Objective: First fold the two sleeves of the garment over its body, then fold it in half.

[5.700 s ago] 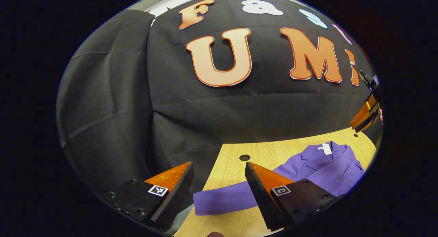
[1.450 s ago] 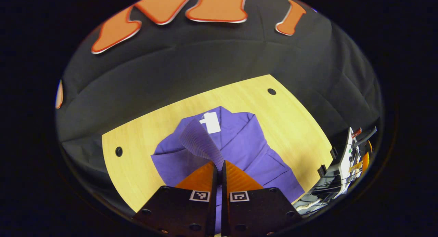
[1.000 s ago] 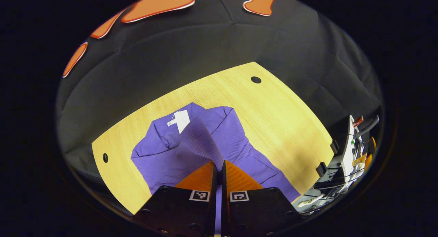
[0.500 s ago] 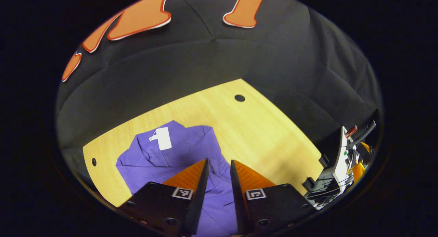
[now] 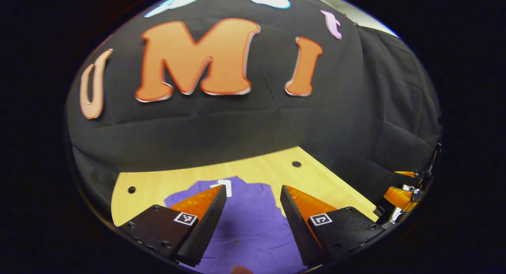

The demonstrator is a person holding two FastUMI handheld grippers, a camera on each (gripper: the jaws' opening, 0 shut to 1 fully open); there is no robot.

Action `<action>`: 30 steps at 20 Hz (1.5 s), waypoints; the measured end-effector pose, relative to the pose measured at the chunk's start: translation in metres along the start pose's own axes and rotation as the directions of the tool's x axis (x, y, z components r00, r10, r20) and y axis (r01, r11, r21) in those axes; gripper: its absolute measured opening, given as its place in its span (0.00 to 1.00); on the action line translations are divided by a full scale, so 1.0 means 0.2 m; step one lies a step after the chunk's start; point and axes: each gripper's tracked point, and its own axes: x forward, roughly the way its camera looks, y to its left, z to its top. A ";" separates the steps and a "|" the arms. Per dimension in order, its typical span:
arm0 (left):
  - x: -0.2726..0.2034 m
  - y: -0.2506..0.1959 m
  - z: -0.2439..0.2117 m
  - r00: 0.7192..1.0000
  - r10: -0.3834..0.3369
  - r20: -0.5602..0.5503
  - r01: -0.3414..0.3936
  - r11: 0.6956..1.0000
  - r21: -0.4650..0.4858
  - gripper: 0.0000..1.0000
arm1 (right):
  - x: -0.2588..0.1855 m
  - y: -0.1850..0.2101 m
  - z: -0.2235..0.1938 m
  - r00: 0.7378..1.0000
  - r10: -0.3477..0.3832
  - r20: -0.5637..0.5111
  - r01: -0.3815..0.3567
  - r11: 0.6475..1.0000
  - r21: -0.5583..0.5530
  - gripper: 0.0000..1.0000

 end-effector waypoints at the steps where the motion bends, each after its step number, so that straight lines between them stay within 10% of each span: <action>1: -0.08 0.08 -0.01 0.999 0.044 0.030 -0.044 0.999 -0.003 0.87 | 0.01 0.03 -0.02 1.000 0.010 0.000 -0.010 1.000 -0.001 0.95; 7: -0.53 0.39 0.04 0.944 0.234 0.233 -0.226 0.972 -0.060 0.87 | 0.06 0.16 0.06 0.996 0.037 0.082 -0.034 0.999 -0.040 0.95; 13: -0.86 0.52 0.07 0.824 0.321 0.466 -0.330 0.942 -0.064 0.87 | 0.00 0.29 0.23 0.952 0.077 0.296 -0.036 0.989 -0.143 0.94; 23: -0.96 0.66 -0.53 0.878 0.405 0.253 -0.403 0.913 -0.062 0.86 | 0.00 0.39 -0.35 0.996 0.092 -0.014 -0.093 0.990 -0.110 0.94; 30: -0.95 0.83 -1.07 0.895 0.438 -0.090 -0.444 0.894 -0.062 0.94 | -0.05 0.44 -0.89 0.931 0.084 -0.354 -0.119 0.990 -0.077 0.95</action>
